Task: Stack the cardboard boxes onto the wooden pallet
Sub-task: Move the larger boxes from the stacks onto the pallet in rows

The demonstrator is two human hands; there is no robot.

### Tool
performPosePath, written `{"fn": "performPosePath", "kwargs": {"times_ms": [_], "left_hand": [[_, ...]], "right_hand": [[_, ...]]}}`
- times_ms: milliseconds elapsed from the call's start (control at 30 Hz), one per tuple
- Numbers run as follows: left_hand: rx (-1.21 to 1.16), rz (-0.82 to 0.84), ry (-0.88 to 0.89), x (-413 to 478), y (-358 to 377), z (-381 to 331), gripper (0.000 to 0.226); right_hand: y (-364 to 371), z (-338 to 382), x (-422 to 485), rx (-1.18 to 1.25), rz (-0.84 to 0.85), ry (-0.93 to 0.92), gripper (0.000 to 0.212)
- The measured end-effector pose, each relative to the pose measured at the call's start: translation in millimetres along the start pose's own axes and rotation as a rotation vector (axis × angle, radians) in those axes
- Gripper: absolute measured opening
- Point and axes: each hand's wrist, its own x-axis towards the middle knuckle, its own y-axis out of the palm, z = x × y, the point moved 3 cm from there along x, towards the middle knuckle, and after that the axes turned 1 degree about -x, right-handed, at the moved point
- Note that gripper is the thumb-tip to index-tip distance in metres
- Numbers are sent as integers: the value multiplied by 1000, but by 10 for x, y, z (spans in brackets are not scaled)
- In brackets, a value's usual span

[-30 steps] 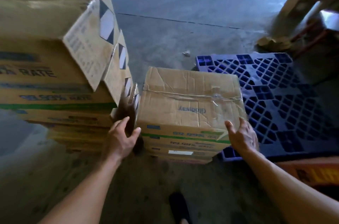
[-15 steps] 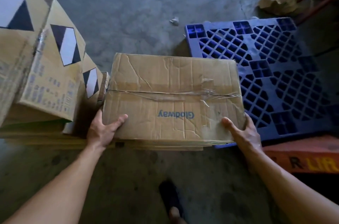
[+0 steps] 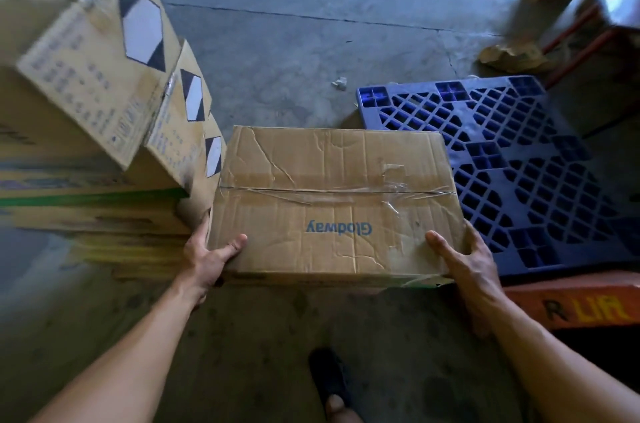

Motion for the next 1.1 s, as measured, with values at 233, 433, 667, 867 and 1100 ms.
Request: {"fn": "performPosePath", "kwargs": {"times_ms": [233, 433, 667, 867, 1100], "left_hand": [[-166, -25, 29, -1509, -637, 136, 134], [-238, -162, 56, -2914, -1345, 215, 113], [-296, -496, 56, -4324, -2228, 513, 110], [-396, -865, 12, -5723, -2650, 900, 111], [-547, -1136, -56, -7432, -2934, 1338, 114]], "right_hand": [[-406, -25, -1320, 53, 33, -121, 104], [-495, 119, -2309, 13, 172, -224, 102], [-61, 695, -3137, -73, 360, -428, 98], [423, 1149, -3965, -172, 629, -597, 102], [1008, 1100, -5237, -162, 894, -869, 76]]}}
